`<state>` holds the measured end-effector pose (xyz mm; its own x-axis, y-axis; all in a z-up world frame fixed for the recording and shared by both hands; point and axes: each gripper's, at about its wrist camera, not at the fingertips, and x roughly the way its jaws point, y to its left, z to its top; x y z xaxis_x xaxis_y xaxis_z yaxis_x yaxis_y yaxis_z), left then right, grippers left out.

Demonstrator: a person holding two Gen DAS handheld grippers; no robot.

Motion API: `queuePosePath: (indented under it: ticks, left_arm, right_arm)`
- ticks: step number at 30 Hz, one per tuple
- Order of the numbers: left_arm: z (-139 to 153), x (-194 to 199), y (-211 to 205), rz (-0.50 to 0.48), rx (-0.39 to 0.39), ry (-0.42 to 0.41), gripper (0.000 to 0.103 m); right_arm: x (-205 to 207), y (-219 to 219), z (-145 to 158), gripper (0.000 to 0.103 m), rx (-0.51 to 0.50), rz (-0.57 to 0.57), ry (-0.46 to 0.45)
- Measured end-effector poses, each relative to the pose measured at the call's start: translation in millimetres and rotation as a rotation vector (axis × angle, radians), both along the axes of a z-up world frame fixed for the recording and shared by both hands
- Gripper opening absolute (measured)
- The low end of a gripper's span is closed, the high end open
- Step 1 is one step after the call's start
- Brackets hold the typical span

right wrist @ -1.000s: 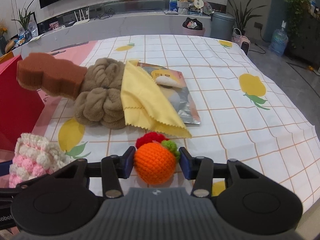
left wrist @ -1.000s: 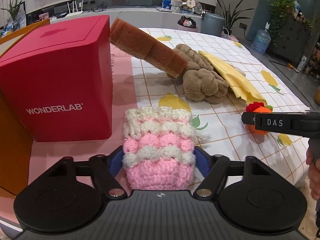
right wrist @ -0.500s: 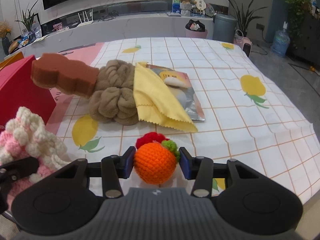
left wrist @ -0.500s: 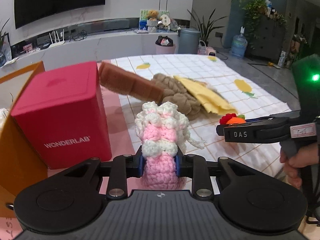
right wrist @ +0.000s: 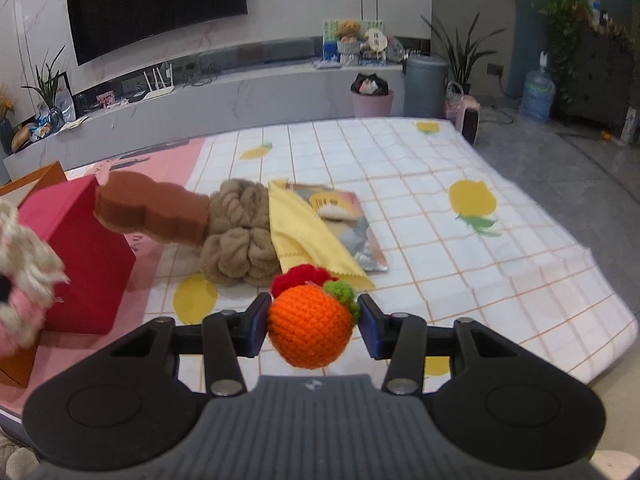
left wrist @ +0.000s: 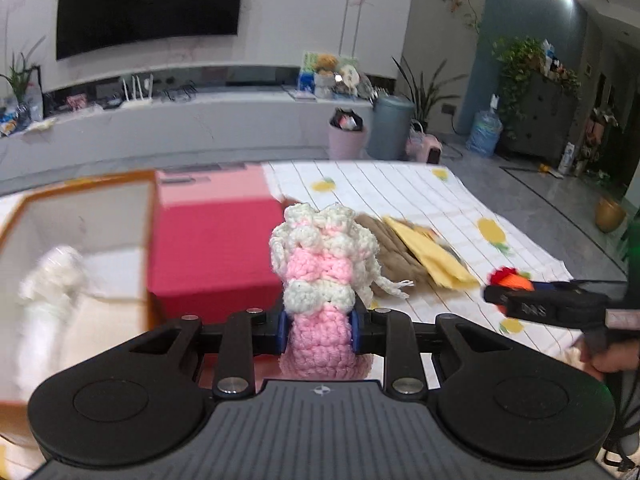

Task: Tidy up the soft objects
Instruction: 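Carry the pink pouch and orange ball up over the orange box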

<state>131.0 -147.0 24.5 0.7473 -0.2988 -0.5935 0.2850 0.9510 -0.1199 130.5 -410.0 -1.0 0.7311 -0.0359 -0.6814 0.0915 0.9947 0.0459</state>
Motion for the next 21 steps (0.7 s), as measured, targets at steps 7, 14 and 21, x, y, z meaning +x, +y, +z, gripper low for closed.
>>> queuePosePath:
  ticks: [7, 14, 21]
  left_arm:
    - [34.7, -2.6, 59.5, 0.070, 0.013, -0.058, 0.031]
    - [46.2, -6.1, 119.1, 0.133, -0.001, -0.060, 0.031]
    - [37.3, -0.4, 168.7, 0.181, -0.037, -0.032, 0.031]
  right_arm:
    - [-27.8, 46.5, 49.7, 0.046, -0.038, 0.061, -0.106]
    - [-45.4, 110.4, 95.3, 0.047, 0.037, 0.154, -0.225]
    - [-48.0, 175.4, 130.2, 0.047, 0.107, 0.257, -0.327]
